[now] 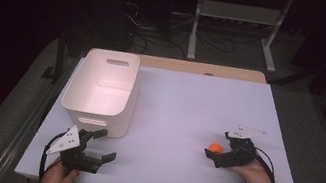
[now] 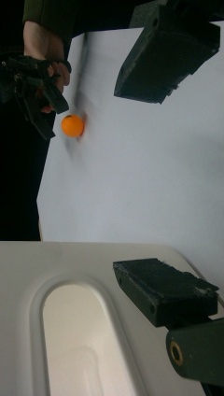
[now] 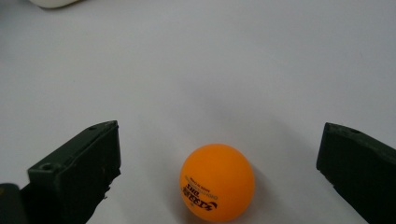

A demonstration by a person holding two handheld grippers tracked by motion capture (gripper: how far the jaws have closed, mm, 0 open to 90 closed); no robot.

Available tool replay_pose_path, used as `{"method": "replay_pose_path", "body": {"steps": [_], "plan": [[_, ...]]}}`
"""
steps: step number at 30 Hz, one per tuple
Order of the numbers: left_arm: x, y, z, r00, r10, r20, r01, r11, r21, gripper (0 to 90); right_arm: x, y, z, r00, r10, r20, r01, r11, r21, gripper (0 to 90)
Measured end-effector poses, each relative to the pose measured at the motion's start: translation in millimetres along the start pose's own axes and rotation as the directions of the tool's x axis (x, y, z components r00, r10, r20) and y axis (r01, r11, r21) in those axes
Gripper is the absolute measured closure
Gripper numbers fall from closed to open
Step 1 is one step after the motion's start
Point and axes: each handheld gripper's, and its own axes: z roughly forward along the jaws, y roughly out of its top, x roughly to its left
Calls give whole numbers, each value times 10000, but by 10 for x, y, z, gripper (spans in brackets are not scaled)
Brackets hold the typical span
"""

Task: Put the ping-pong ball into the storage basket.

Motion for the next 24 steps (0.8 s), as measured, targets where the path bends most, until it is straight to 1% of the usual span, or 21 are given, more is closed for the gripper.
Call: {"method": "replay_pose_path", "body": {"steps": [10,14,18,24], "plan": [[-1,1,2,10000,22,-1,-22,10000,25,139,10,-40,61,9998,-181,-97,184,9990,406,0],[-2,1,4,10000,4,-4,-4,10000,31,139,17,-51,80,9998,-174,-136,182,9984,542,0],[-2,1,4,10000,-3,-2,3,10000,30,138,22,-68,111,9994,-289,-183,301,9969,730,0],[-1,2,5,10000,-20,-7,20,10000,39,139,26,-83,139,9993,-295,-218,314,9954,909,0]]}}
